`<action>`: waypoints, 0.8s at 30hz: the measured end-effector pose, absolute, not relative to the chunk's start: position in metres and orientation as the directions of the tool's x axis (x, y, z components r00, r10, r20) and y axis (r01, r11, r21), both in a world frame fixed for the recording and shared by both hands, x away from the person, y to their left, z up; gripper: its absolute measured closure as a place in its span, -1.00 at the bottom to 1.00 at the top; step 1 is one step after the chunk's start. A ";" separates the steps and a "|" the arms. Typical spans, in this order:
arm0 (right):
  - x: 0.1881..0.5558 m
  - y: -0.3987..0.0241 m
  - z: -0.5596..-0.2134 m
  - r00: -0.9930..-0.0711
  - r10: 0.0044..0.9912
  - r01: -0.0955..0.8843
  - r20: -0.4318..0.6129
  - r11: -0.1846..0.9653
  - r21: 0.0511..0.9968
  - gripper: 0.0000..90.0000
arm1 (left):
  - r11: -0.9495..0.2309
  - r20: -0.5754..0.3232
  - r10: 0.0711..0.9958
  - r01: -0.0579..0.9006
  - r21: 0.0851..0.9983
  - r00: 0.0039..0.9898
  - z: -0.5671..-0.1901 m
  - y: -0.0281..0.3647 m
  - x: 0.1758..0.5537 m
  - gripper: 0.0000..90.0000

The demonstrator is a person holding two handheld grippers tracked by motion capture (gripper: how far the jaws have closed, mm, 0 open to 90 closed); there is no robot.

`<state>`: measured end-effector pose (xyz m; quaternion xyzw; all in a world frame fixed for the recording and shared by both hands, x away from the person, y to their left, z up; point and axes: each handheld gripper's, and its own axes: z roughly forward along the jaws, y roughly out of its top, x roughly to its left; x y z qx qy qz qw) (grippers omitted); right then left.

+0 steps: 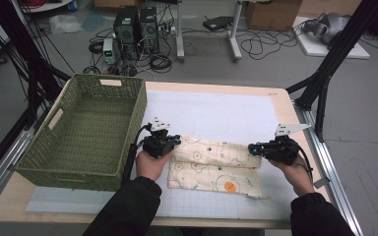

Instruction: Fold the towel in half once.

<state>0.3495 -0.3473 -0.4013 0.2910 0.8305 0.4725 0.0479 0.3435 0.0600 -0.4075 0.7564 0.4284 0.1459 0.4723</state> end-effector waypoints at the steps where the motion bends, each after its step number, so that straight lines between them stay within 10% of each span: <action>1: 0.347 -0.347 -0.400 -0.831 0.520 0.433 0.196 0.385 0.815 0.88 | -0.198 -0.174 0.781 0.503 0.841 0.599 -0.406 0.061 0.338 1.00; 10: 0.309 -0.343 -0.409 -0.879 0.422 0.415 0.224 0.442 0.796 0.81 | -0.257 -0.189 0.709 0.498 0.828 0.679 -0.403 0.072 0.302 0.99; 14: 0.301 -0.346 -0.405 -0.886 0.384 0.420 0.261 0.426 0.801 0.63 | -0.252 -0.207 0.682 0.492 0.833 0.701 -0.395 0.075 0.295 0.69; 24: 0.322 -0.348 -0.410 -0.850 0.481 0.448 0.214 0.448 0.774 0.49 | -0.257 -0.194 0.706 0.501 0.826 0.681 -0.401 0.070 0.304 0.60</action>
